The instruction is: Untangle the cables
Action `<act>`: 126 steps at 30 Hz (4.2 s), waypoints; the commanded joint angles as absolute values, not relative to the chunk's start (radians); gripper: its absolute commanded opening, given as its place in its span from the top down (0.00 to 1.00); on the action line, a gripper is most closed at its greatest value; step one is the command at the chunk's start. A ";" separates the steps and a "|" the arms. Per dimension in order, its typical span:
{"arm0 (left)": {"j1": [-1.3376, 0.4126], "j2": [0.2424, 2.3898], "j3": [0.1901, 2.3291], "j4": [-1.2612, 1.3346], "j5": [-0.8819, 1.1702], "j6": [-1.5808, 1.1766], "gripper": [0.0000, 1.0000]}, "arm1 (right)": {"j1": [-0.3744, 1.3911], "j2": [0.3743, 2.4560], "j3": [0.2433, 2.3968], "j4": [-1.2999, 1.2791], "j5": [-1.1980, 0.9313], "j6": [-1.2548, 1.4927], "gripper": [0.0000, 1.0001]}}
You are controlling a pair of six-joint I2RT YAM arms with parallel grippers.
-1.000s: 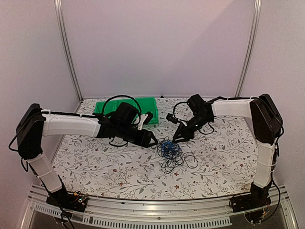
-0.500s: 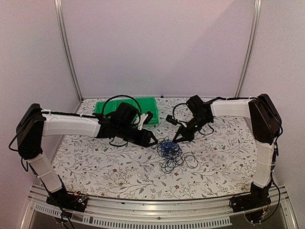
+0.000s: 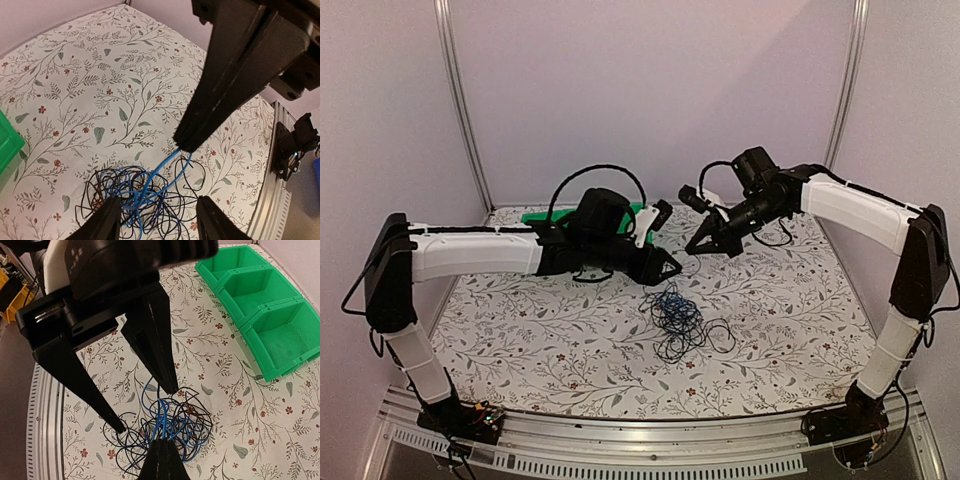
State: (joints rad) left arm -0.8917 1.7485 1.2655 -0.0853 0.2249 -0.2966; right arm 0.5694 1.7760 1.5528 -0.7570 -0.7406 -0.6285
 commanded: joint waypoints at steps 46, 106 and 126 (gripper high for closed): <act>-0.886 1.406 1.178 -0.022 -0.046 -0.520 1.00 | 0.650 1.871 1.354 -0.435 -0.854 -0.516 0.31; -0.483 1.387 1.577 -0.422 -0.217 -0.632 1.00 | 0.604 1.538 1.328 -0.556 -0.463 -0.526 0.26; -0.387 1.509 1.580 -0.399 -0.135 -0.660 1.00 | 0.352 1.393 1.152 -0.451 -0.567 -0.464 0.29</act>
State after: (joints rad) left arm -0.4042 1.4837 1.5303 -0.4091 -0.1715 -0.6605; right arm 0.3676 1.4918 1.2324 -0.4828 -0.5201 -0.4835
